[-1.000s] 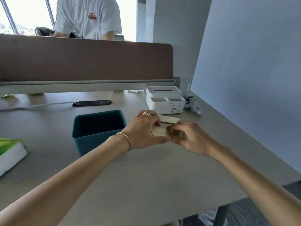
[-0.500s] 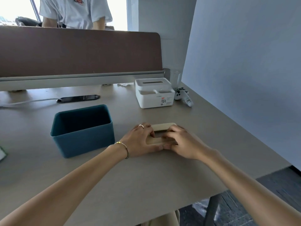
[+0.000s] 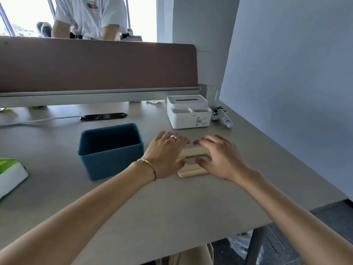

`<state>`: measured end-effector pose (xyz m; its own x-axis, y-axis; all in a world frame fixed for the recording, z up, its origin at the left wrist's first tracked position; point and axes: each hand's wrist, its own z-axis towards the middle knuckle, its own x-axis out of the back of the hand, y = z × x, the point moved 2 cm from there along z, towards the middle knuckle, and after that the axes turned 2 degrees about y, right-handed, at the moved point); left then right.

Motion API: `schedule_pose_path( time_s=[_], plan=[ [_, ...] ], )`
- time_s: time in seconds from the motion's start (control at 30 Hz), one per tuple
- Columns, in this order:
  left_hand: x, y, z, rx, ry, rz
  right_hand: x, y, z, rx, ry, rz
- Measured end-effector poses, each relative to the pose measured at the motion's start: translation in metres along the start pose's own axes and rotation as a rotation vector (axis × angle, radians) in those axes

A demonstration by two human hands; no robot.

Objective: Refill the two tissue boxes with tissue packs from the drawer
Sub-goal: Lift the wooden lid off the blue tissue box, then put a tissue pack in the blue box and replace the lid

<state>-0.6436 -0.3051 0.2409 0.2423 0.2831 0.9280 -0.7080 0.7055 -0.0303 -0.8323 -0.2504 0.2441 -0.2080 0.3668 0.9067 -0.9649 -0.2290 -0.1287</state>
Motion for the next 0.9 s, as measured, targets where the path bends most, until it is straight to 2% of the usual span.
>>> schedule_pose_path(
  time_s=[0.23,0.53,0.73,0.9],
  plan=[
    [0.06,-0.038,-0.031,0.171,0.132,0.143,0.014,-0.064,0.038,0.057,0.125,0.026],
    [0.104,-0.128,-0.114,0.447,0.189,0.206,-0.011,-0.189,0.091,0.235,0.108,0.132],
    [0.122,-0.184,-0.18,0.577,0.156,0.269,-0.032,-0.27,0.119,0.35,0.079,0.234],
    [0.128,-0.237,-0.235,0.692,0.026,0.354,-0.051,-0.33,0.133,0.428,0.032,0.296]
  ],
)
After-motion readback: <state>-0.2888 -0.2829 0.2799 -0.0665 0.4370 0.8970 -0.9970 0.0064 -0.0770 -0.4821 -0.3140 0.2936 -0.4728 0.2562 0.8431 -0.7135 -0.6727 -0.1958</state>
